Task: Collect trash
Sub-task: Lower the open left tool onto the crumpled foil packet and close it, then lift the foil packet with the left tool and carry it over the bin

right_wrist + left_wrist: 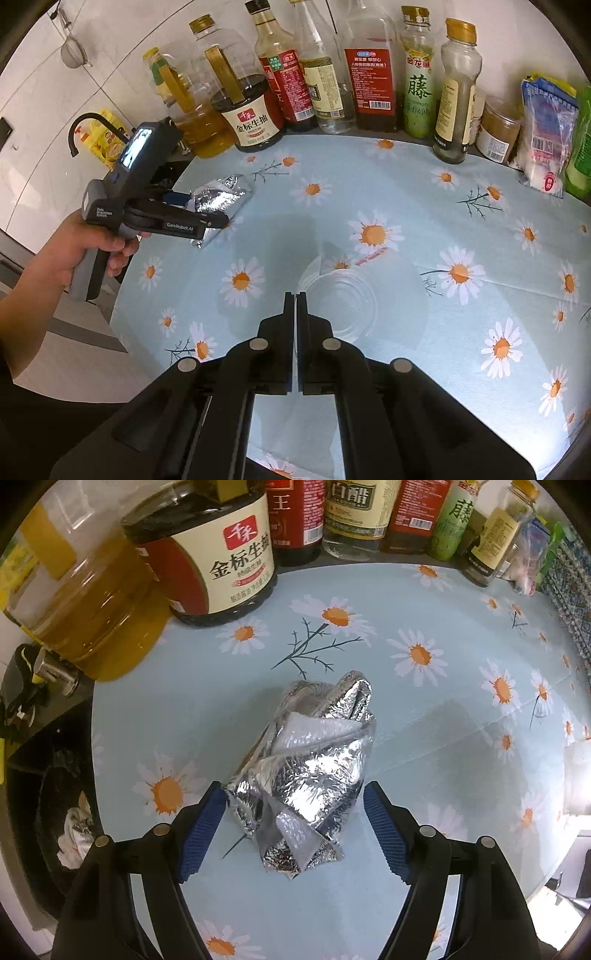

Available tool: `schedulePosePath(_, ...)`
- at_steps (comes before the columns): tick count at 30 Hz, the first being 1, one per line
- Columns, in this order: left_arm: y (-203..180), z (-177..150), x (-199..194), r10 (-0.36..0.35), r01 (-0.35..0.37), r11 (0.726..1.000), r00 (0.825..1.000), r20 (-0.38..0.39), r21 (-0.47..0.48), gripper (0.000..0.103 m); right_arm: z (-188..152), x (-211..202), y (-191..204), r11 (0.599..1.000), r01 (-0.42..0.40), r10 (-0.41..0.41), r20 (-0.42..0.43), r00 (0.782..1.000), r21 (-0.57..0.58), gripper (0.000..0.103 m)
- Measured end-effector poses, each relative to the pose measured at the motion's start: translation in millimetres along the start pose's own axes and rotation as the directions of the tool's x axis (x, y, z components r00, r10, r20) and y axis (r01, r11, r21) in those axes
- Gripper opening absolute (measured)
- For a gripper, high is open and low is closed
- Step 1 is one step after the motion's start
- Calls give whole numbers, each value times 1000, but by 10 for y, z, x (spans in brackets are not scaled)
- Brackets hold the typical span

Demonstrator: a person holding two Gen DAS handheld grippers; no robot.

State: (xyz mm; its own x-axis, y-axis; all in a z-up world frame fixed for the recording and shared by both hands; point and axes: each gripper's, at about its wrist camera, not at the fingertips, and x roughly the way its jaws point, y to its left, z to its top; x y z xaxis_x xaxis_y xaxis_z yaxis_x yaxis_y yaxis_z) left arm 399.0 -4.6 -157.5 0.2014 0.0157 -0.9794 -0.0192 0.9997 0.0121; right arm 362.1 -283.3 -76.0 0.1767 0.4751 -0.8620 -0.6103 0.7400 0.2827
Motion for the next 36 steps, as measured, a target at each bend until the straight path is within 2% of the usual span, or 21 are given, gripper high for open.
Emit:
schedulePosePath(1,2,-4,9,6,-6,1000,1000,3,4,73,6,1,-4,1000,-2,2,2,1000,1,2)
schedulePosePath(2,6,-6,19,7,-7,1000,1000,0,5,67,6,0,-6,1000,-3,3,4,1000,3,2)
schedulePosePath(8,44,-15,-32,-18,19,1000,1000,23,-14,62,30,24,-22,1000,-8,8,7,1000,4,2)
schedulePosePath(23,209,-233,-386,-64,71,995,993,97,-70,61,178,167,88,1000,-9,9,-20,1000,-26,2)
schedulePosePath(30,427,-440,-535,-97,108,989,989,115,-99,61,255,385,311,999,-20,18,-63,998,-36,2)
schedulePosePath(36,734,-627,-660,-111,128,984,985,136,-126,61,417,620,755,997,-45,39,-89,995,-68,2)
